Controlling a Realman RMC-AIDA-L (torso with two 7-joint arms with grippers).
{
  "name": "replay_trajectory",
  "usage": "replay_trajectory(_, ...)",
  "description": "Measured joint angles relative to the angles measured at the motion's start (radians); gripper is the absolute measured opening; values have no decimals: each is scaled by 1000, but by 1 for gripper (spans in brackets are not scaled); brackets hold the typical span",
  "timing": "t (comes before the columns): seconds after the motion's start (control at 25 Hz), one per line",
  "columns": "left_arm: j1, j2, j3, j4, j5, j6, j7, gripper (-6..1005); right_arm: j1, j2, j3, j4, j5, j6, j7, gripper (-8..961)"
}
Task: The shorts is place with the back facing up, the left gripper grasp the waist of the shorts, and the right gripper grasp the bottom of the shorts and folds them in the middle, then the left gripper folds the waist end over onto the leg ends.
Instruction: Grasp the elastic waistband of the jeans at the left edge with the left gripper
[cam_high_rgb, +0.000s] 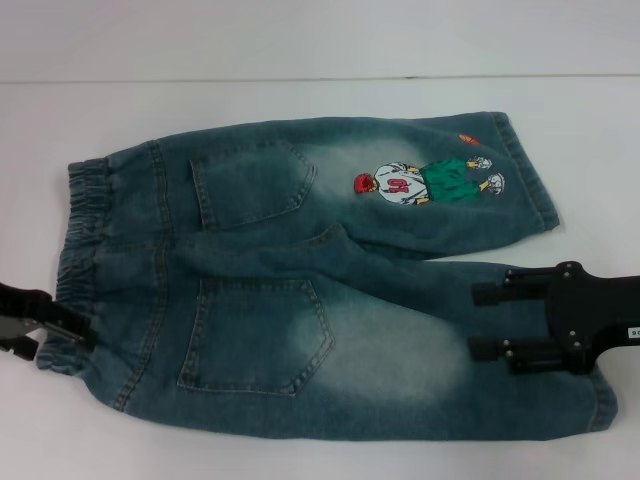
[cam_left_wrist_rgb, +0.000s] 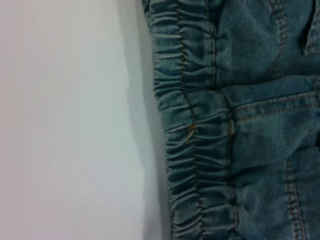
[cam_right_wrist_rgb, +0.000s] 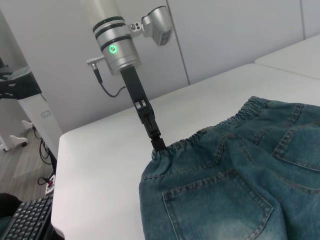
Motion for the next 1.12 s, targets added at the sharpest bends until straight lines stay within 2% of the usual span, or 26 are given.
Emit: replay_trajectory(1.12, -11, -1, -8, -10, -8, 28, 6, 879, -2, 0, 1, 1, 0, 0, -14, 725)
